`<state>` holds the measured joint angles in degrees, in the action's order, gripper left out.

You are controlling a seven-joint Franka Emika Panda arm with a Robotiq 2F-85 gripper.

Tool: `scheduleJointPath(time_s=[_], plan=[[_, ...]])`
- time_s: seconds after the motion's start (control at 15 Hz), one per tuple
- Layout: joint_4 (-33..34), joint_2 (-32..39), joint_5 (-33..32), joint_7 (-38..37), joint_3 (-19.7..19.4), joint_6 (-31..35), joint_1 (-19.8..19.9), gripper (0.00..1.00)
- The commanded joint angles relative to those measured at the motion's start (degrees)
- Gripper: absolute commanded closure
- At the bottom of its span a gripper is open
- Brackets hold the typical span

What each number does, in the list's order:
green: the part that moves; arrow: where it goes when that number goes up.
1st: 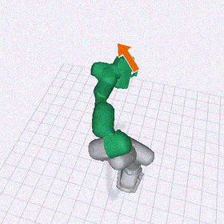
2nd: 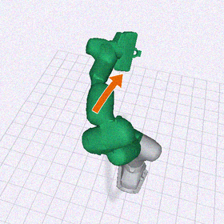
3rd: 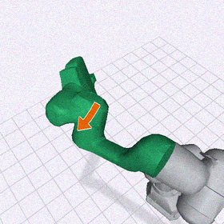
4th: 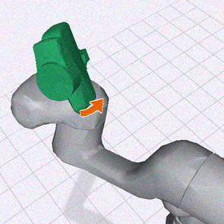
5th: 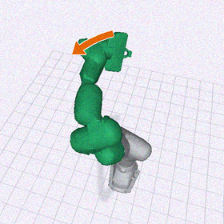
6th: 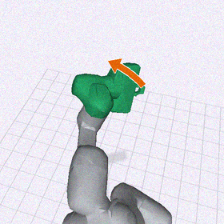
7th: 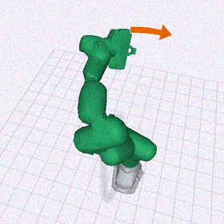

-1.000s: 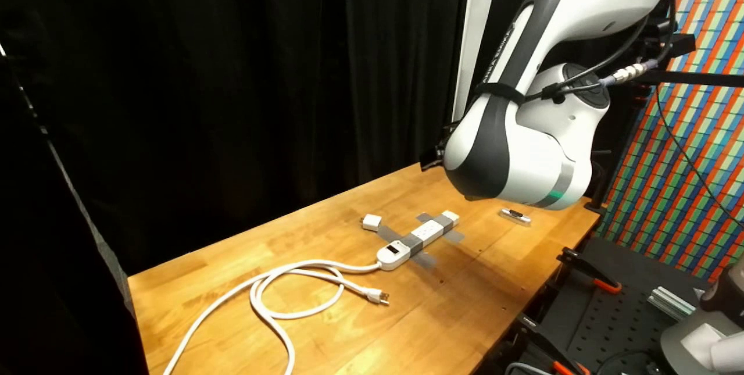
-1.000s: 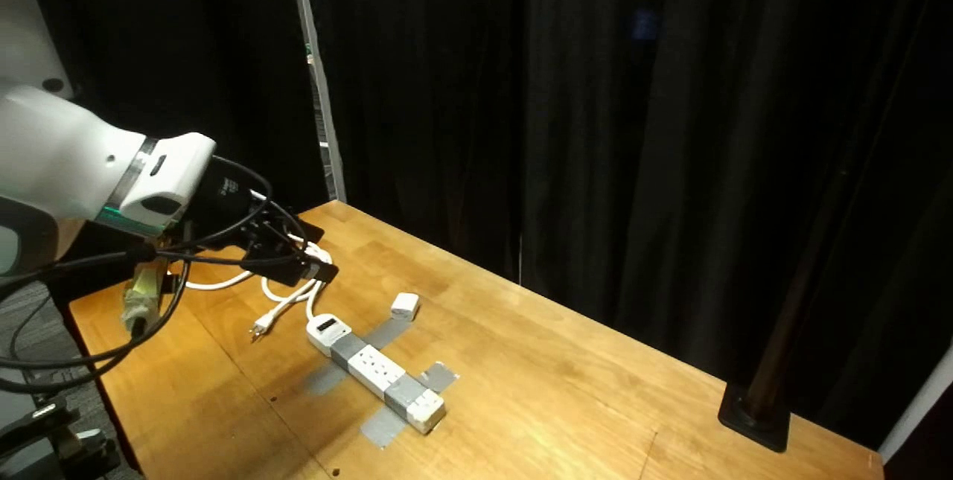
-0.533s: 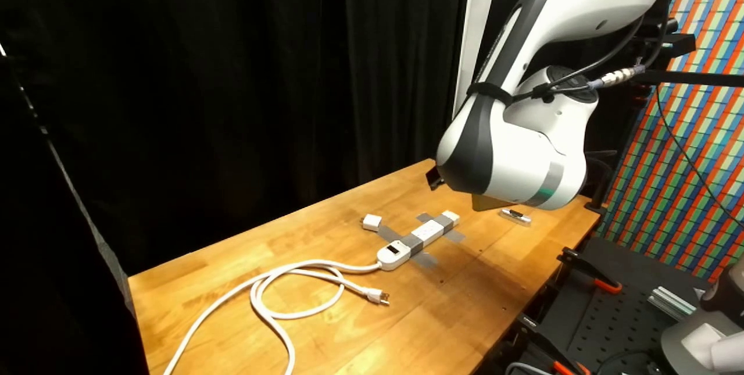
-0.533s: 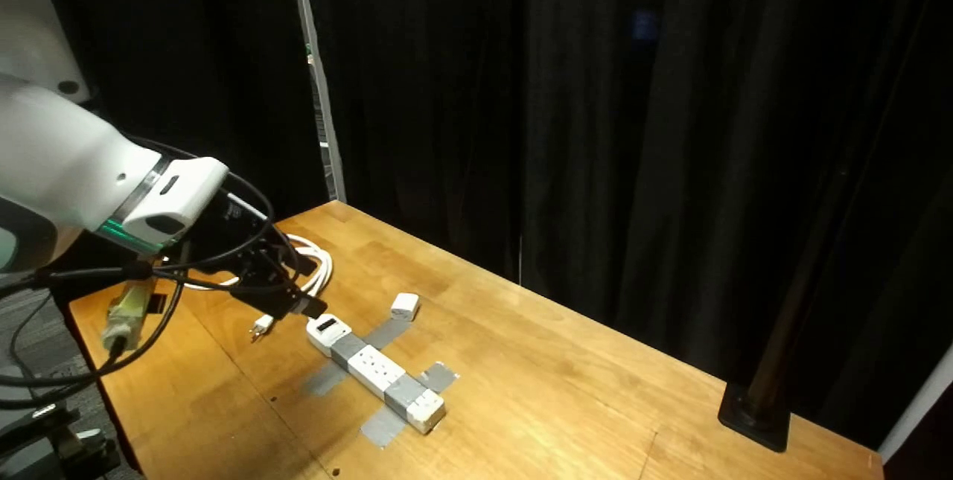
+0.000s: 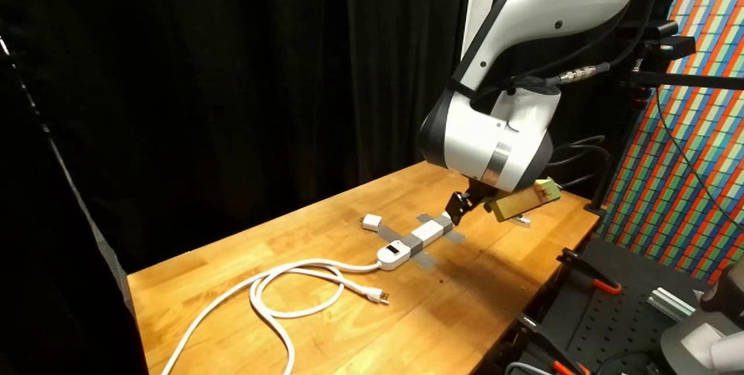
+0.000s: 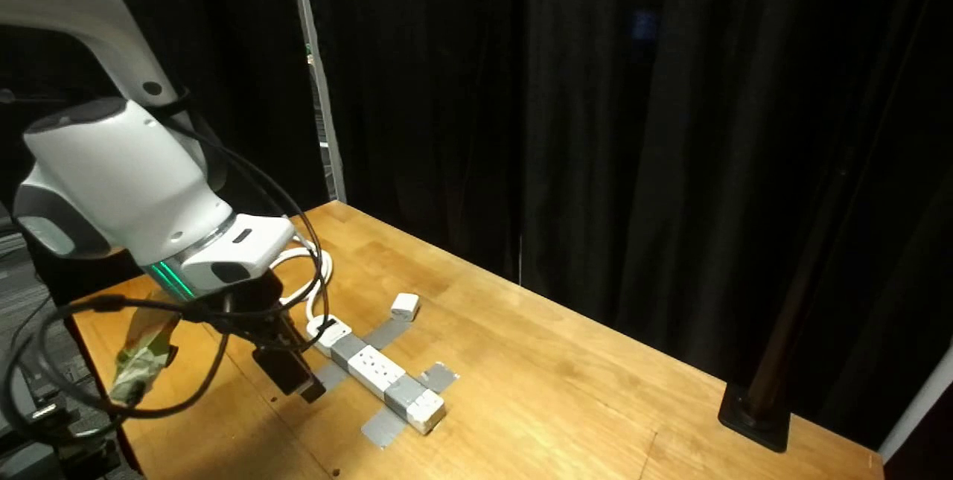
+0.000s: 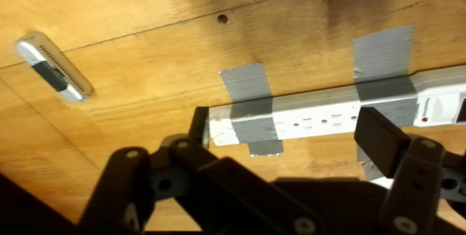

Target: Plug the charger head into the extension cable

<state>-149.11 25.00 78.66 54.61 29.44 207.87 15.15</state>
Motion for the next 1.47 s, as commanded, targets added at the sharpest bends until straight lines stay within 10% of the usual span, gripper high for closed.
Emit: scheduleJointPath(time_s=[0.0, 0.4, 0.53, 1.0, 1.4], plan=[[3.4, -2.3, 3.7, 15.2, -4.0, -13.0, -0.3, 0.0], [1.1, -7.2, -13.7, 13.0, -11.7, -35.6, -3.2, 0.0], [2.8, -8.3, -15.8, 10.2, -11.2, -34.1, -4.4, 0.0], [14.4, -6.3, -2.6, 14.9, 1.0, -13.9, -2.7, 0.0], [18.0, 6.1, -21.4, 4.6, 3.5, 6.8, -3.0, 0.0]])
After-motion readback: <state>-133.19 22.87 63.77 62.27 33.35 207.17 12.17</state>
